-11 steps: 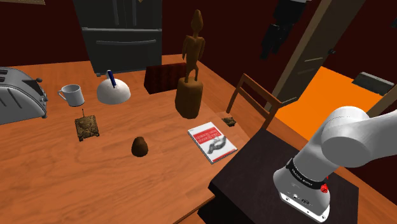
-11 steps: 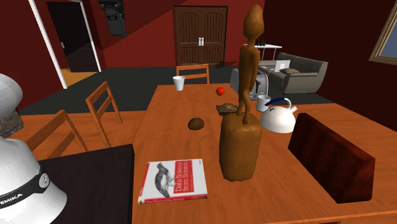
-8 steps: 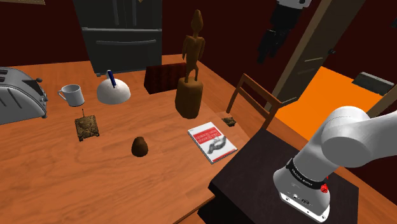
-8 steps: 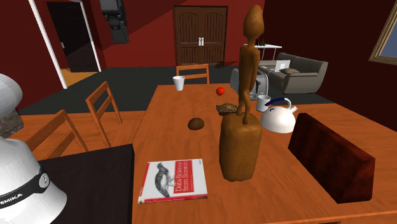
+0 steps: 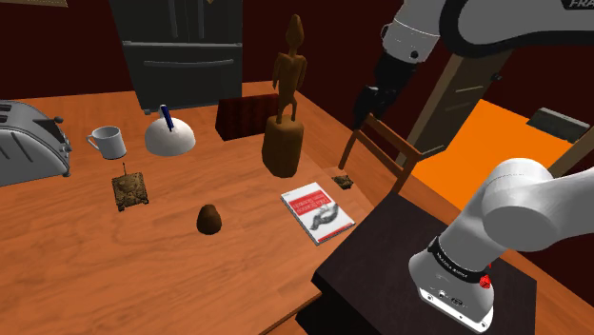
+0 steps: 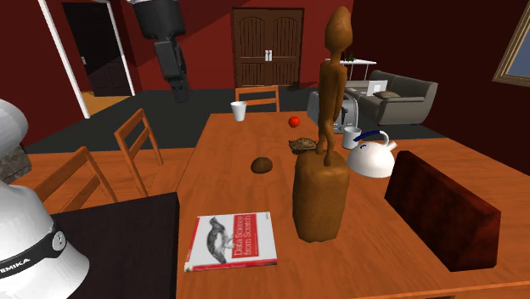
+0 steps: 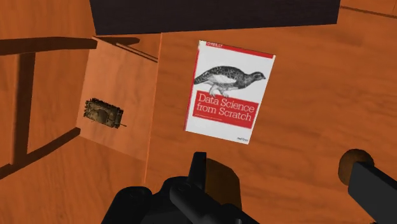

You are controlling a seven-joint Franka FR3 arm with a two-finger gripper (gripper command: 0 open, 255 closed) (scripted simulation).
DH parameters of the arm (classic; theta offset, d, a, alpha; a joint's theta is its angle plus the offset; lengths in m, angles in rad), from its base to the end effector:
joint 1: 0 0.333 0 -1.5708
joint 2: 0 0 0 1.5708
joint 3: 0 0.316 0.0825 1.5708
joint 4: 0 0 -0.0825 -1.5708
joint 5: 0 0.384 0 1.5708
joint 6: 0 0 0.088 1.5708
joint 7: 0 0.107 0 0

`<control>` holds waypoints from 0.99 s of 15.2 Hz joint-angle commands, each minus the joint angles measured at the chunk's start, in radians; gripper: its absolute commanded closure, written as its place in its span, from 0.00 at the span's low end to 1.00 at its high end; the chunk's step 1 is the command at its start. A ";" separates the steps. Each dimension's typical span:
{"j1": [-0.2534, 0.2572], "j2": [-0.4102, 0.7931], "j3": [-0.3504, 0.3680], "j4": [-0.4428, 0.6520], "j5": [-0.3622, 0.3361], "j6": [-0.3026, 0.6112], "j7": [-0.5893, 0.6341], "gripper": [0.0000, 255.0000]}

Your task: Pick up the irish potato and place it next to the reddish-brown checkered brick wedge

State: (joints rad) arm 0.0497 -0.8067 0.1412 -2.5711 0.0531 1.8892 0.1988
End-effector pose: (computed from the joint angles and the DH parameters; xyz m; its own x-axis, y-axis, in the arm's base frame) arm 0.3163 0.0704 0.5202 0.9902 -0.0564 0.1276 -0.0601 -0.9979 0.0250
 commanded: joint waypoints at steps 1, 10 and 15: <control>0.010 0.007 0.031 -0.063 0.022 0.098 0.038 0.00; 0.029 0.205 0.211 -0.192 0.091 0.536 0.236 0.00; -0.038 0.403 0.358 -0.187 0.044 0.791 0.395 0.00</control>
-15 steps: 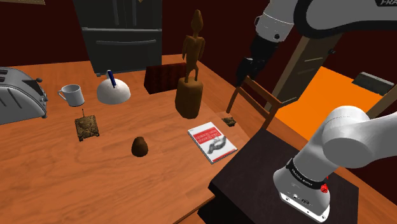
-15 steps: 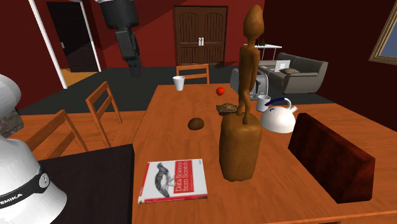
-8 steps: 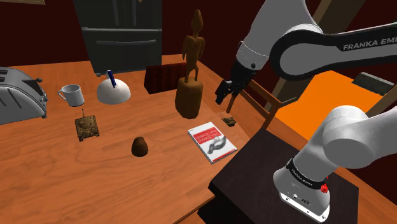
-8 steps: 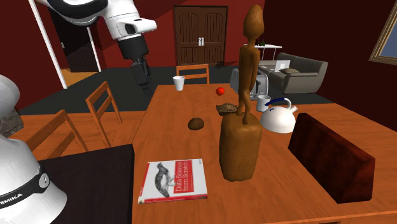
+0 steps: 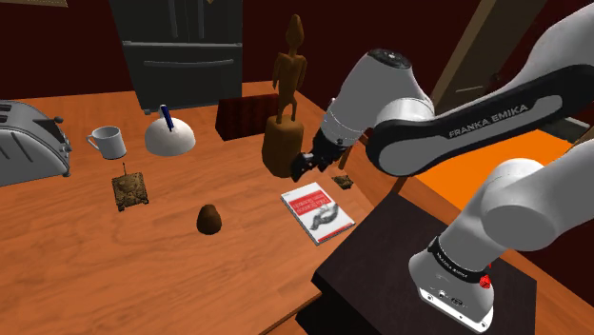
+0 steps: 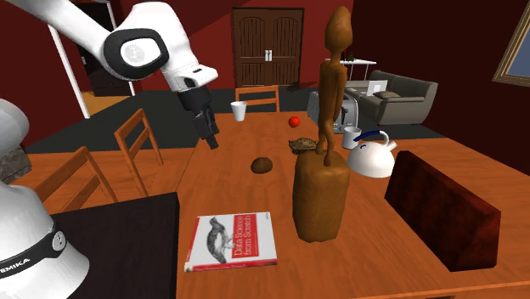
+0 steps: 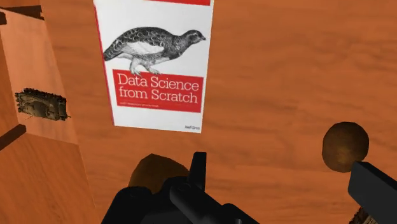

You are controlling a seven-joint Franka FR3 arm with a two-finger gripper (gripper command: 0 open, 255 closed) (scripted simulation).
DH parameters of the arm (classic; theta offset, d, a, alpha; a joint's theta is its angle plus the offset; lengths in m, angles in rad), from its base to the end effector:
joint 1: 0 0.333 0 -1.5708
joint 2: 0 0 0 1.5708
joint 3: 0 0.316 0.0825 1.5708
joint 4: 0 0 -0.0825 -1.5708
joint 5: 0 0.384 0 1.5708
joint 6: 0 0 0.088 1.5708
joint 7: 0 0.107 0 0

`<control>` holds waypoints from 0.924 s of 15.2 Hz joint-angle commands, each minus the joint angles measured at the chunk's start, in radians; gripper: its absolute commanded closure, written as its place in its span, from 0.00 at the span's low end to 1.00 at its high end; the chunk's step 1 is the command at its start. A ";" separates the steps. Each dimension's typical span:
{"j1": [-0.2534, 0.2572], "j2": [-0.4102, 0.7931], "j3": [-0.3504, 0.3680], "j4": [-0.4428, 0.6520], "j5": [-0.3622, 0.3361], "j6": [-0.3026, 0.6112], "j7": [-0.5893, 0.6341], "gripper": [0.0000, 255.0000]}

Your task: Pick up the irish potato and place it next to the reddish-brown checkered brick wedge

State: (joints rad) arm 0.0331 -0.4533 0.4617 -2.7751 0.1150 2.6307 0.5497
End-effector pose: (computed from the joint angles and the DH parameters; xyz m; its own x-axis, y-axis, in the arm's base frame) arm 0.3499 0.1734 0.3598 0.9422 -0.1610 0.2938 -0.1546 -0.9869 -0.0453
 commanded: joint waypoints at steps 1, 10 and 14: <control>-0.051 0.093 0.077 0.025 -0.047 0.098 0.088 0.00; -0.529 0.665 0.499 0.309 -1.319 0.157 1.220 0.00; -0.303 0.856 0.317 0.465 -1.583 0.066 1.468 0.00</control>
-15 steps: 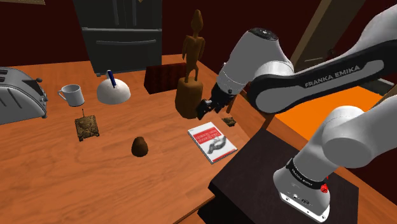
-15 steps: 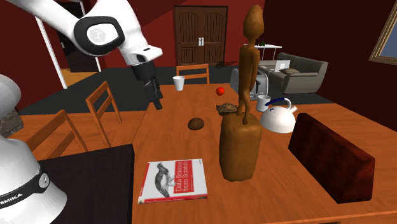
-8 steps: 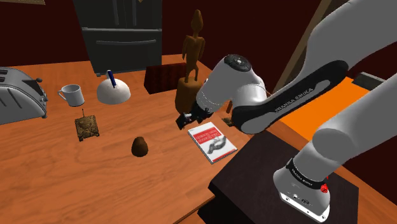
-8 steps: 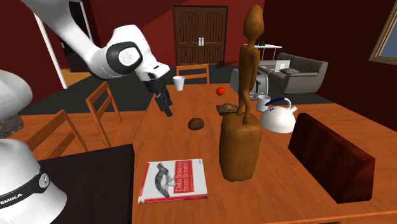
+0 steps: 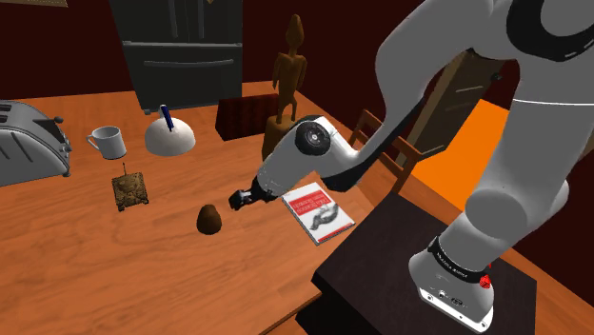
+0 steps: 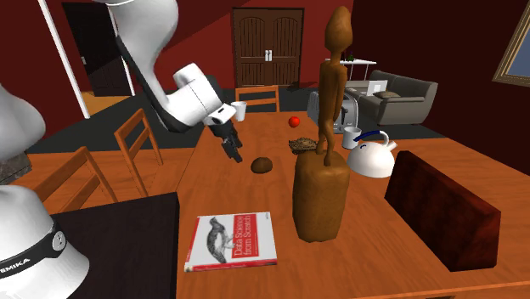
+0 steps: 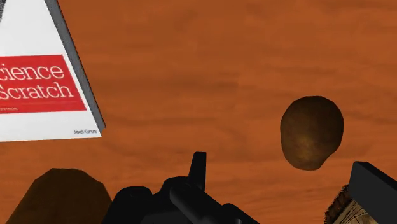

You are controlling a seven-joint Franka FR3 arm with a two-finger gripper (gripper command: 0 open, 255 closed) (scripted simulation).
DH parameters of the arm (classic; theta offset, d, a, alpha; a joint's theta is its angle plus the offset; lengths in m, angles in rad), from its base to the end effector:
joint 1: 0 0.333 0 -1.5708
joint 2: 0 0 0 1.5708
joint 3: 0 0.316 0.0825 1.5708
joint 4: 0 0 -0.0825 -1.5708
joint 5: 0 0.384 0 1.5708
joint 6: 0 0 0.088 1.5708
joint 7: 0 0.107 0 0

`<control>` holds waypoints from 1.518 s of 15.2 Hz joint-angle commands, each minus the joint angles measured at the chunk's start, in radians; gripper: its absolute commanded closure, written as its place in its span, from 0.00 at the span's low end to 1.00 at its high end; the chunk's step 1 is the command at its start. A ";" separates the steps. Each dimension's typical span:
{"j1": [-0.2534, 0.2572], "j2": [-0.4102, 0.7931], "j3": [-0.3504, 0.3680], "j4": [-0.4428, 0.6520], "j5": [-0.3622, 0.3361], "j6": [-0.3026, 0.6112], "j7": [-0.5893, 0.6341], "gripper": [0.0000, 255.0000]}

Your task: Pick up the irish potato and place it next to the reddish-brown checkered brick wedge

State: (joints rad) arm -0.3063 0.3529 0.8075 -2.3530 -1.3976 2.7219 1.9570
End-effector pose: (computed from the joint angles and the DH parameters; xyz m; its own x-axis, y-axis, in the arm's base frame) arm 0.4173 0.2825 0.2330 0.8654 -0.2619 0.4273 -0.2252 -0.9649 -0.1352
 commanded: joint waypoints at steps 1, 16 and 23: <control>0.069 0.095 -0.048 0.081 -0.117 -0.048 0.103 0.00; 0.299 0.506 -0.188 0.491 -0.389 -0.187 0.293 0.00; 0.305 0.529 -0.195 0.514 -0.397 -0.186 0.291 0.00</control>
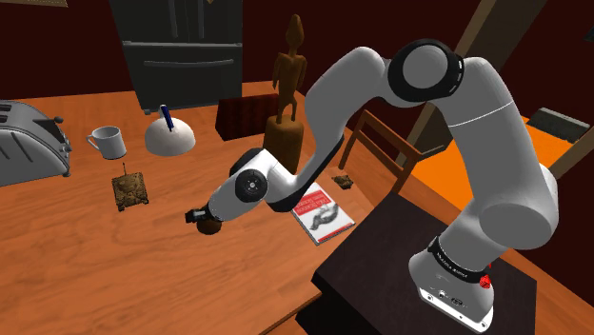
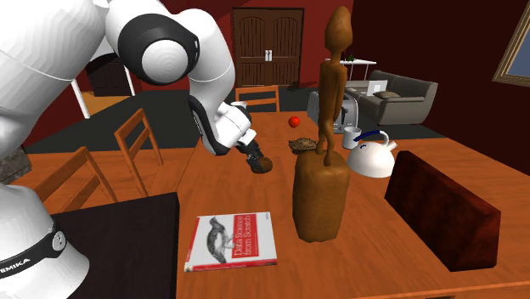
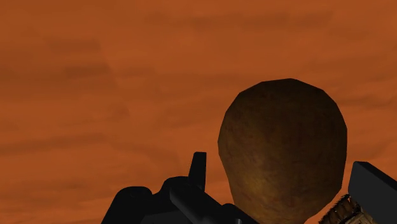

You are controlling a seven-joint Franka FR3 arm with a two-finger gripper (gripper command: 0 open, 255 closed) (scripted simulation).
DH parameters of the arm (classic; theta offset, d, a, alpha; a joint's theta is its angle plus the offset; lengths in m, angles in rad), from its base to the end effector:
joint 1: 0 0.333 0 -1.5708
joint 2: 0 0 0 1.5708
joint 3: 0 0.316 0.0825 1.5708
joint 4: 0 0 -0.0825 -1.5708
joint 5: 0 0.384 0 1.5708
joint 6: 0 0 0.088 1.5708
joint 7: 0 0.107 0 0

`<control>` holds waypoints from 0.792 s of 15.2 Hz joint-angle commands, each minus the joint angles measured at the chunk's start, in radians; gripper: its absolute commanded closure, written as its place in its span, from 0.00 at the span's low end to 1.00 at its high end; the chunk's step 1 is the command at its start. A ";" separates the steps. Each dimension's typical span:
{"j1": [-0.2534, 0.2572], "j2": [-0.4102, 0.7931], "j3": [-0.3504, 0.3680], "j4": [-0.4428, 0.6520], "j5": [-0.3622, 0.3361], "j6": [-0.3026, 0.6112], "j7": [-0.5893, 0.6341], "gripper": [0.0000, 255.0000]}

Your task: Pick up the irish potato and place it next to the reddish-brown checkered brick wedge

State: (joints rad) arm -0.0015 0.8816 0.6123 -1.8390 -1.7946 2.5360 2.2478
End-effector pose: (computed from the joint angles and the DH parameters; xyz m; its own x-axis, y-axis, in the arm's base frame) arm 0.5090 0.3573 0.1165 0.7850 -0.3351 0.5210 -0.2675 -0.9420 -0.2028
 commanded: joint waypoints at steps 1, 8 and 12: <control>0.000 0.000 0.000 0.000 0.000 0.000 0.000 0.00; 0.000 0.001 0.000 0.001 -0.001 0.000 0.000 1.00; 0.000 0.000 0.000 0.000 0.000 0.000 0.000 1.00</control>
State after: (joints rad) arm -0.0017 0.8816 0.6121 -1.8384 -1.7948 2.5359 2.2475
